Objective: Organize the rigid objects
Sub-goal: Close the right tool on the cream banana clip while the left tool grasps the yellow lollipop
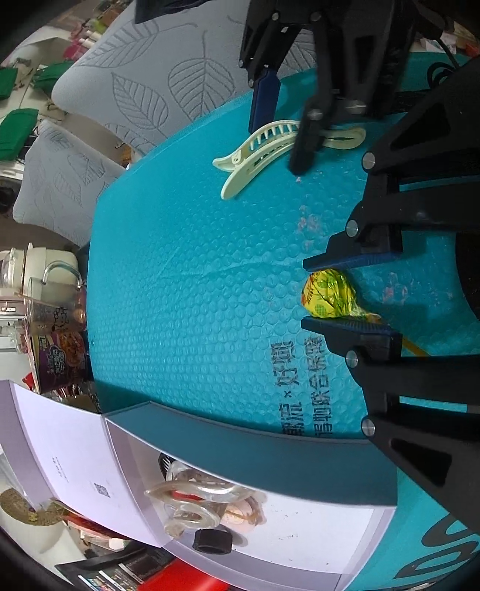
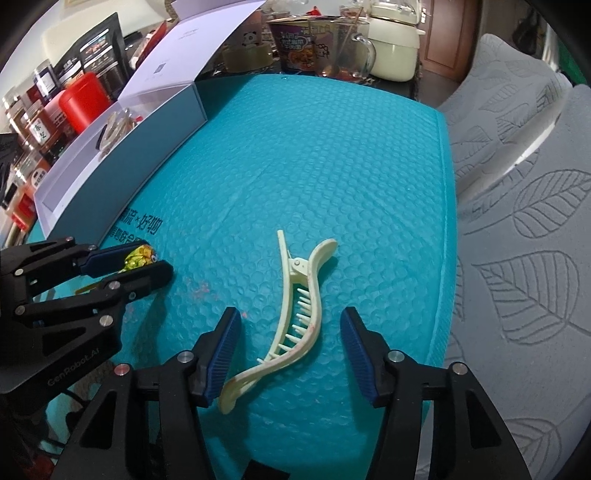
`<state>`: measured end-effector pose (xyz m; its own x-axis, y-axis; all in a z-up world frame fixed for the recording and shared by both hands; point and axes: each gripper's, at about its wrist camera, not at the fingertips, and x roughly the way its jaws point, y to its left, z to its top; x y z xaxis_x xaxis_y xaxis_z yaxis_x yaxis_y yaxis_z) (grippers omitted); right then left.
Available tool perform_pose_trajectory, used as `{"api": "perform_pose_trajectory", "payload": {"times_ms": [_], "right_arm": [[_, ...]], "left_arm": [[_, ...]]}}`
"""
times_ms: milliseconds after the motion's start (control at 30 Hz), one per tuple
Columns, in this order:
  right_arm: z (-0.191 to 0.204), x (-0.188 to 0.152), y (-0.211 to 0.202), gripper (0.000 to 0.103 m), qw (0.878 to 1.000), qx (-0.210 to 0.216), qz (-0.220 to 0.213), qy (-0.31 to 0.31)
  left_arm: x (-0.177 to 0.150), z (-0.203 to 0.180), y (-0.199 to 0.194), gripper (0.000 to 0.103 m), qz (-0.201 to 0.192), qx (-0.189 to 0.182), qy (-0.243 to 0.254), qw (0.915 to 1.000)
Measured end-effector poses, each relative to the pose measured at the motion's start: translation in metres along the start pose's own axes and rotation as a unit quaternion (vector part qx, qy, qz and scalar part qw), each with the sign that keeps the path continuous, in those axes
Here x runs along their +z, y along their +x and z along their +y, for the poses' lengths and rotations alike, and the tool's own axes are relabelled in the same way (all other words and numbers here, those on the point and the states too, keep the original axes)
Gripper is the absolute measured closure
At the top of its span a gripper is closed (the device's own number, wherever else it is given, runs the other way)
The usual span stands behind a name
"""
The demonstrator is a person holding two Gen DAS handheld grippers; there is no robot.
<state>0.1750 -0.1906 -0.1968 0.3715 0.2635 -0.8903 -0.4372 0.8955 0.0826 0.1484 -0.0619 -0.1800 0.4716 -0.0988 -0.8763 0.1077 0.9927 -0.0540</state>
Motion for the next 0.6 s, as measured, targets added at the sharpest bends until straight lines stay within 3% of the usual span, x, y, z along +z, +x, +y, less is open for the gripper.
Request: {"api": "perform_pose_trajectory", "payload": {"times_ms": [33,67,167,600], "right_arm": [[-0.001,-0.001,-0.001,0.08,1.0,-0.018,-0.005,-0.001],[-0.004,-0.002,-0.002,0.081,1.0,-0.026,-0.008,0.003],[-0.01,0.0,-0.002,0.082,1.0,-0.011,-0.005,0.012],[-0.008,-0.011,-0.01,0.082,1.0,-0.018,-0.018,0.012]], "left_arm": [[-0.001,-0.001,0.0,0.079,0.0,0.0,-0.001,1.0],[-0.001,0.0,-0.002,0.079,0.001,-0.003,-0.003,1.0],[-0.002,-0.001,-0.002,0.079,0.0,-0.003,-0.005,1.0],[-0.012,0.001,-0.02,0.079,-0.009,0.004,-0.01,0.9999]]}}
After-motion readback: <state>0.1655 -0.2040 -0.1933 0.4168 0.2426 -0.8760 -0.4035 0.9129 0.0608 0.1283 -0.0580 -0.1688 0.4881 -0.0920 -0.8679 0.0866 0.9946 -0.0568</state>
